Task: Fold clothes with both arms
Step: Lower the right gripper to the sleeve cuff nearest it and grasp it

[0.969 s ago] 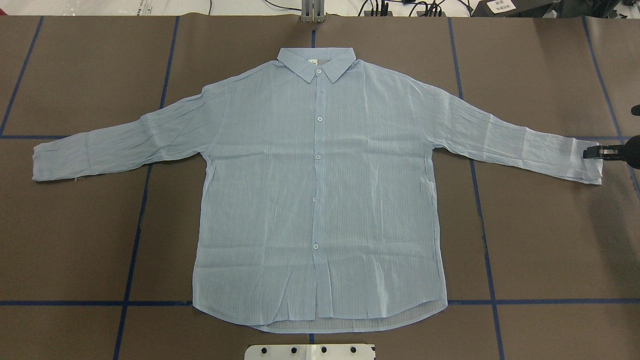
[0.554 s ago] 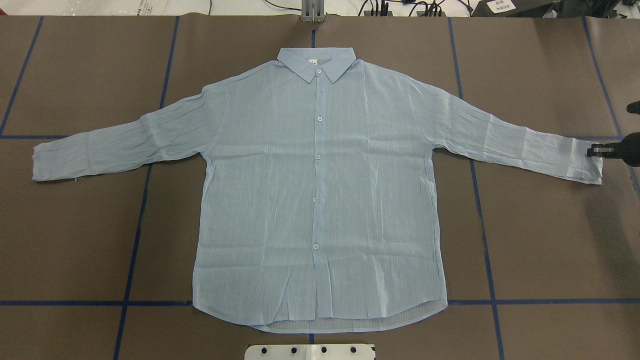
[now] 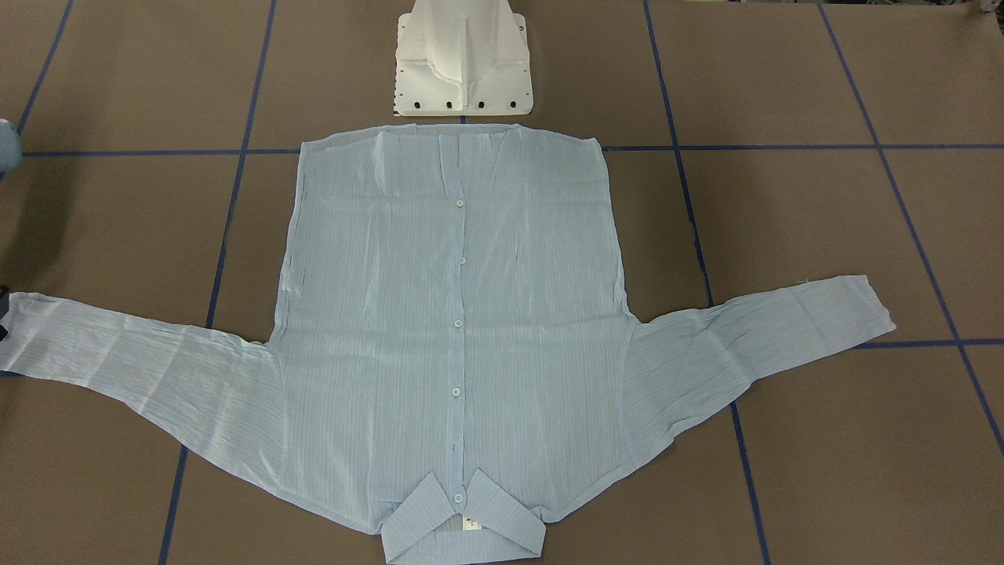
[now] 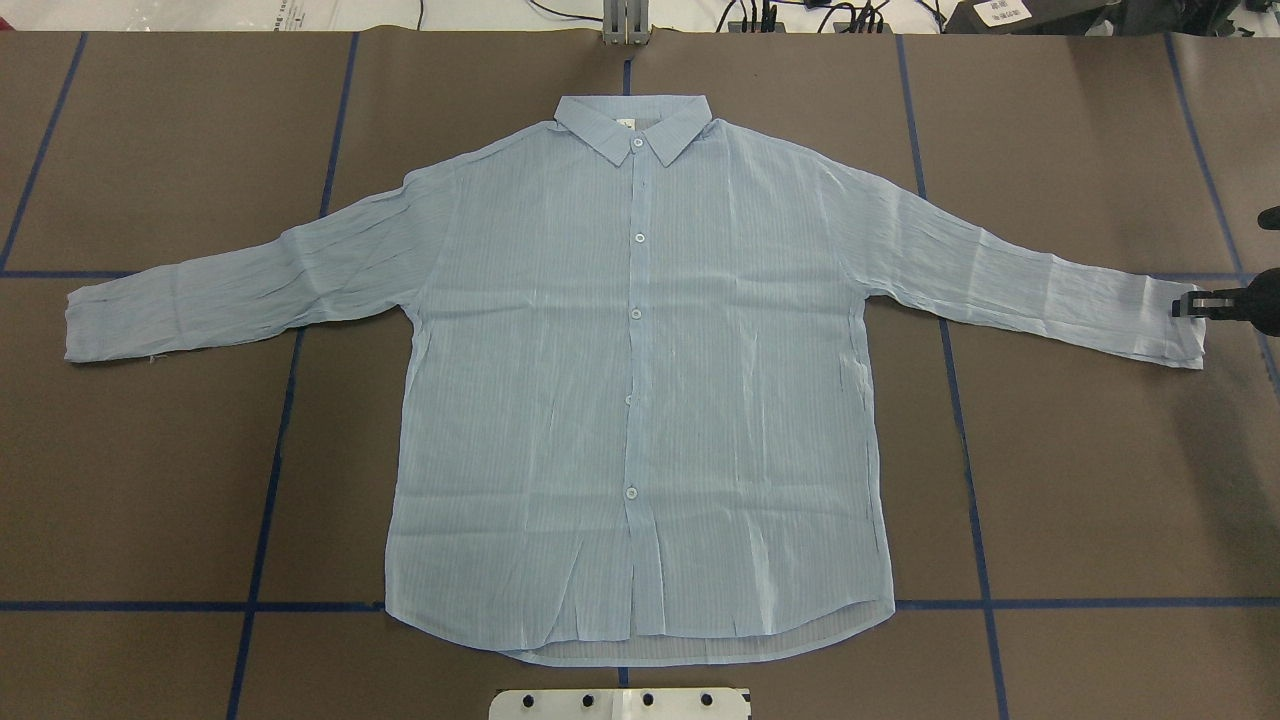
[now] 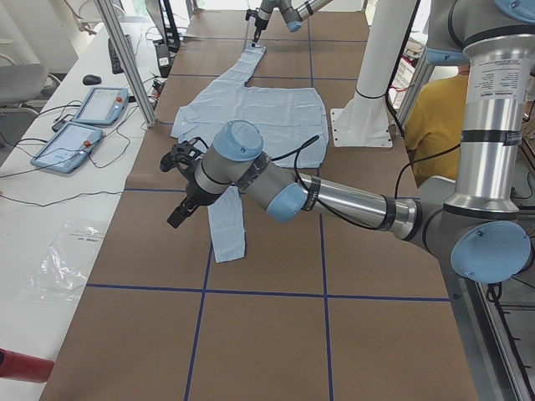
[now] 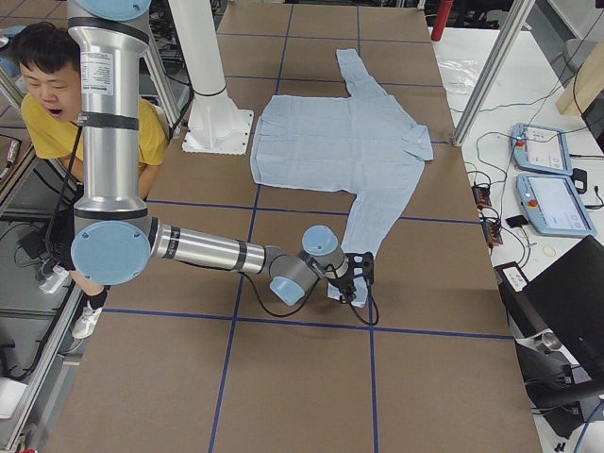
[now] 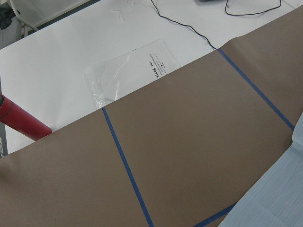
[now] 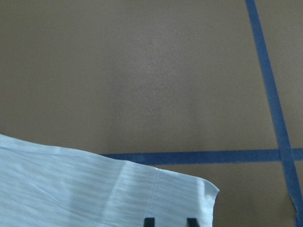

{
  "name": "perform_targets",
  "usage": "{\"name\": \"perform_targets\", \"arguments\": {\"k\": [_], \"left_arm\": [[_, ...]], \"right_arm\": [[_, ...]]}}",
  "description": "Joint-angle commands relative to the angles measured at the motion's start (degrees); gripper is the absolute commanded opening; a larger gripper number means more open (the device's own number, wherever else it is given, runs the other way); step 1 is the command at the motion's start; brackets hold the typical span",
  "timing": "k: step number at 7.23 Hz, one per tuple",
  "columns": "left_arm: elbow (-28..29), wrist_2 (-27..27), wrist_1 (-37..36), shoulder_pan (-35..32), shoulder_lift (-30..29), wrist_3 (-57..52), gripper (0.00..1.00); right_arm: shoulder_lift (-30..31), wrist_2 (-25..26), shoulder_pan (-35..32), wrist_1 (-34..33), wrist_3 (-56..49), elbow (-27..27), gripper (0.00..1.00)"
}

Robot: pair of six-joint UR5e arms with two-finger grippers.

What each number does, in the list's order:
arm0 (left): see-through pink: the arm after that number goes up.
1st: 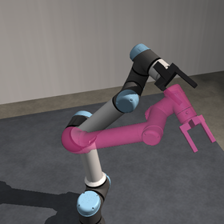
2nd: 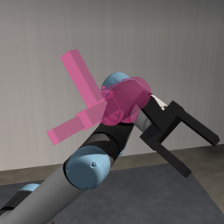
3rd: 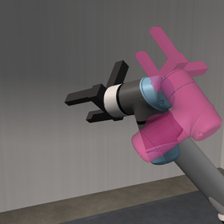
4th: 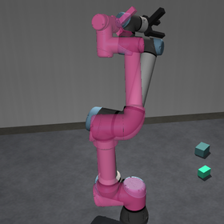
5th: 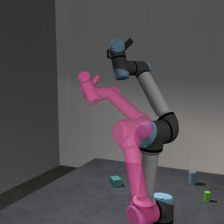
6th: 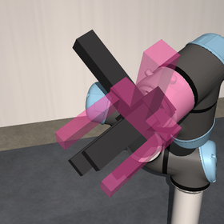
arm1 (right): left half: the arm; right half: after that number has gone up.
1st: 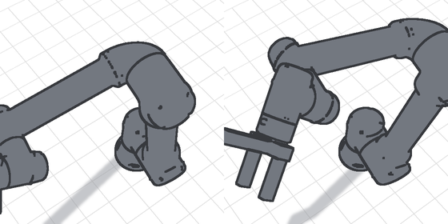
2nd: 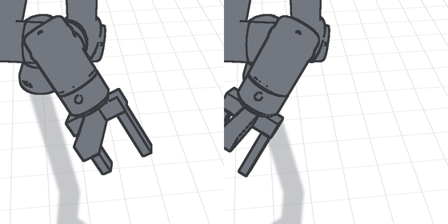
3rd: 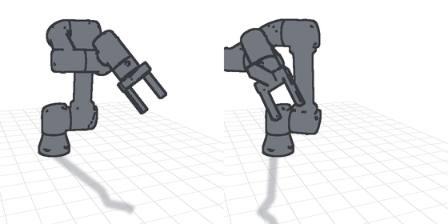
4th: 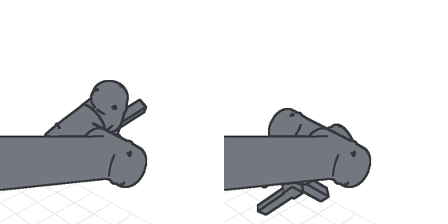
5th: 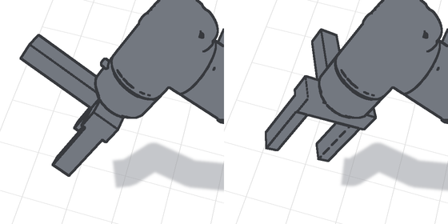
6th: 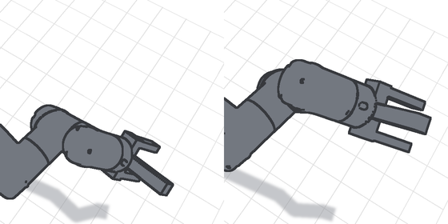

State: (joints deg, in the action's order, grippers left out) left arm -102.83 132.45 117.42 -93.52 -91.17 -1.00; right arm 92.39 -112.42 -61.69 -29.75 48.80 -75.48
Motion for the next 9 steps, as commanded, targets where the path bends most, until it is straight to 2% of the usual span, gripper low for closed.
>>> {"name": "perform_targets", "arguments": {"k": [1, 3, 4, 5, 6, 9], "left_arm": [[0.00, 0.00, 0.00, 0.00, 0.03, 0.03, 1.00], [0.00, 0.00, 0.00, 0.00, 0.03, 0.03, 1.00], [0.00, 0.00, 0.00, 0.00, 0.03, 0.03, 1.00], [0.00, 0.00, 0.00, 0.00, 0.03, 0.03, 1.00], [-0.08, 0.00, 0.00, 0.00, 0.03, 0.03, 1.00], [-0.08, 0.00, 0.00, 0.00, 0.03, -0.06, 1.00]], "right_arm": [[0.16, 0.53, -0.01, -0.05, -0.11, 0.07, 0.55], [0.07, 2.46, 0.17, -0.13, -0.02, 0.68, 0.54], [-0.10, 2.90, 0.17, 0.13, -0.02, 1.65, 0.49], [-0.11, 2.91, 0.17, 0.13, 0.33, 1.66, 0.32], [-0.45, 2.82, 0.17, 0.13, 0.42, 1.66, 0.01], [-0.63, 1.94, -0.01, 0.13, 0.77, 0.34, 0.00]]}}
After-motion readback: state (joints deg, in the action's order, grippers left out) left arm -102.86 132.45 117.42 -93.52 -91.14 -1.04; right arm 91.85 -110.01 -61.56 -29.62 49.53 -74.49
